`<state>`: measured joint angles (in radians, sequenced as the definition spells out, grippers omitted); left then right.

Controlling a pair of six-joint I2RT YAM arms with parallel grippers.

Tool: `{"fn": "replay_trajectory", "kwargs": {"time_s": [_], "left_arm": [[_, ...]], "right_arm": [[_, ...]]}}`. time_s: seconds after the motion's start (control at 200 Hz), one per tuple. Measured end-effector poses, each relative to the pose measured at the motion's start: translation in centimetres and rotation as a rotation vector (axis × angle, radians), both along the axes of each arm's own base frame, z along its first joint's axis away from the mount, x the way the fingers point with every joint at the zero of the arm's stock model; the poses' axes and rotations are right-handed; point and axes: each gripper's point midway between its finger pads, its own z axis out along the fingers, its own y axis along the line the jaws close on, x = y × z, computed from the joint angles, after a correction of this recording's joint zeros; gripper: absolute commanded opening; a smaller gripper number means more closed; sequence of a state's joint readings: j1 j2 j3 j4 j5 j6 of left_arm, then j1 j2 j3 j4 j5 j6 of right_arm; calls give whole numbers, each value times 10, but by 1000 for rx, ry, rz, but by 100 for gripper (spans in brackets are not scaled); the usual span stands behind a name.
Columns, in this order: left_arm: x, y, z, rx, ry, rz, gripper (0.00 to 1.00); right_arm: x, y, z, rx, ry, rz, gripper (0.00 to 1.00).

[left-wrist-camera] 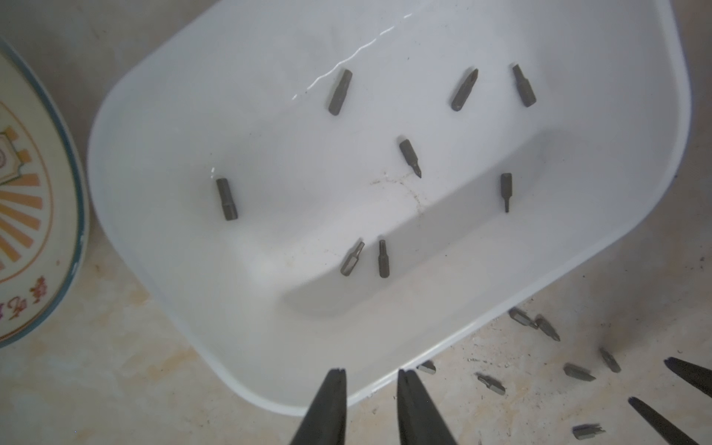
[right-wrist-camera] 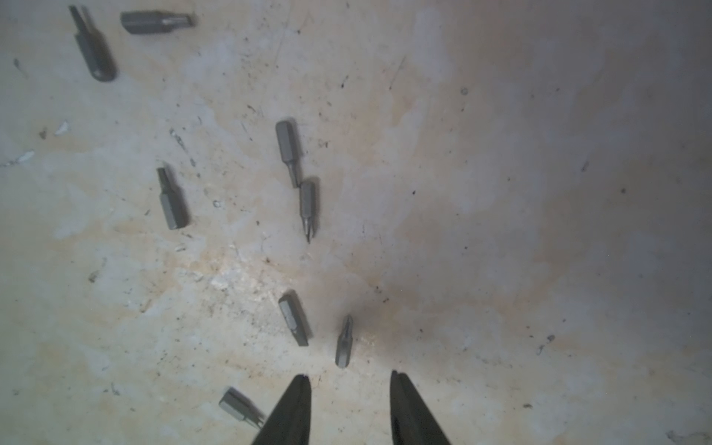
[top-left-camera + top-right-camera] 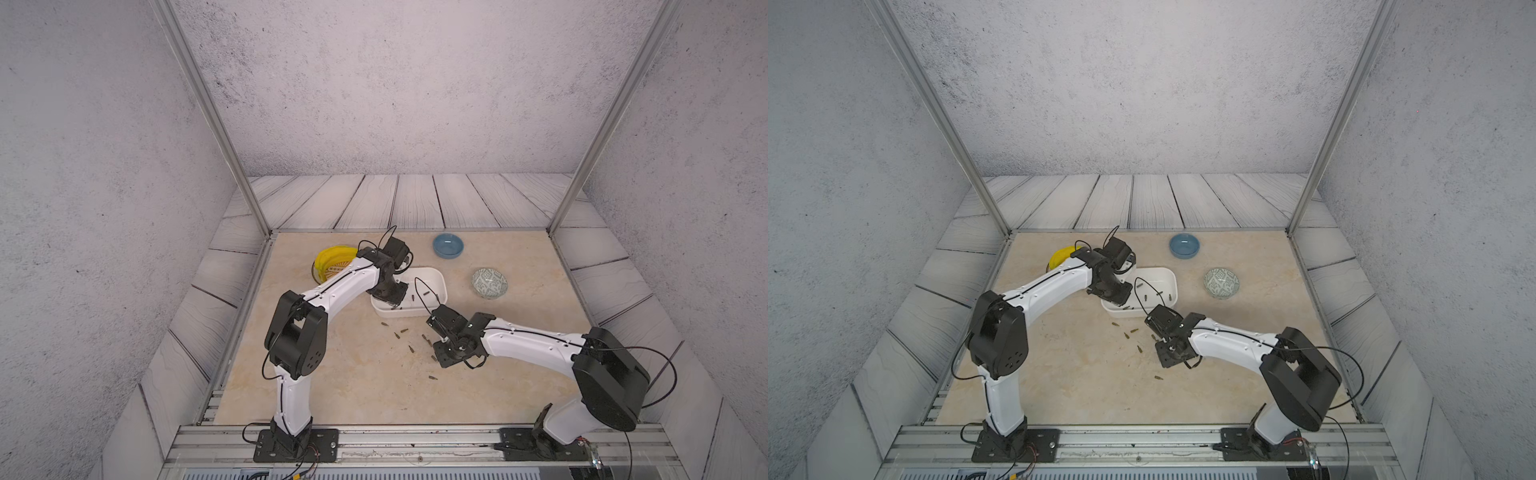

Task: Put the bit on the desktop into the storage box
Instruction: Place the screwdriver bit in the storage box, then pick up the screwdriver bit from the center of the board.

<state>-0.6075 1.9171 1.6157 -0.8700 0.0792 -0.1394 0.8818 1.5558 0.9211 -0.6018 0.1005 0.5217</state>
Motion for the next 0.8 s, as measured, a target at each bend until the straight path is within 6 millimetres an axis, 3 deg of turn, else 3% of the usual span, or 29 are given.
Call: {"fn": "replay_trajectory", "kwargs": {"time_s": [0.13, 0.436, 0.801], "left_arm": [[-7, 6, 5, -9, -12, 17, 40], [-25, 22, -11, 12, 27, 48, 41], [-42, 34, 1, -14, 0, 67, 42]], "right_arm": [[-4, 0, -7, -22, 12, -1, 36], [-5, -2, -17, -57, 20, -12, 32], [-3, -2, -28, -82, 31, -13, 26]]}}
